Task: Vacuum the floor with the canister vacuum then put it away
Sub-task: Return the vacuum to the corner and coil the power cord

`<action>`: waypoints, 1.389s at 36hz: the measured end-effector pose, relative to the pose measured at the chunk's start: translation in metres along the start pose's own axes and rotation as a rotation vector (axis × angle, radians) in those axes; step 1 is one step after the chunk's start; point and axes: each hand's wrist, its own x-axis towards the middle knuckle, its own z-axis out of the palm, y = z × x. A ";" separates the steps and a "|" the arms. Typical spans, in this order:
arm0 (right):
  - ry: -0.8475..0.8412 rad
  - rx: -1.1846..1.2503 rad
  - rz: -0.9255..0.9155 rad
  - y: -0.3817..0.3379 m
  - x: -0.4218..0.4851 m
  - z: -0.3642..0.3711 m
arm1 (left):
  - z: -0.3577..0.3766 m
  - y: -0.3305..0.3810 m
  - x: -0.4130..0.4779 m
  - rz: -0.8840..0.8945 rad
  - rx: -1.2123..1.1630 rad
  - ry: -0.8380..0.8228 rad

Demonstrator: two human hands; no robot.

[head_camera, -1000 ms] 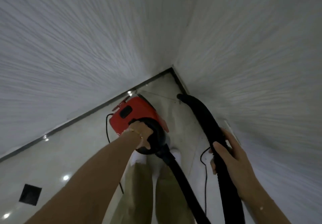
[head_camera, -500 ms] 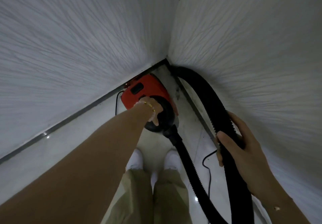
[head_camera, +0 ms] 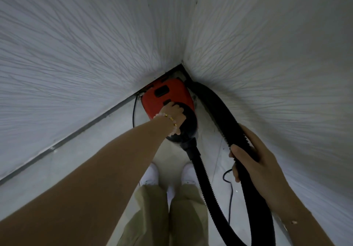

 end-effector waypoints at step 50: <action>0.032 -0.785 -0.348 -0.065 -0.136 -0.027 | 0.037 0.095 -0.433 -0.758 -0.976 0.462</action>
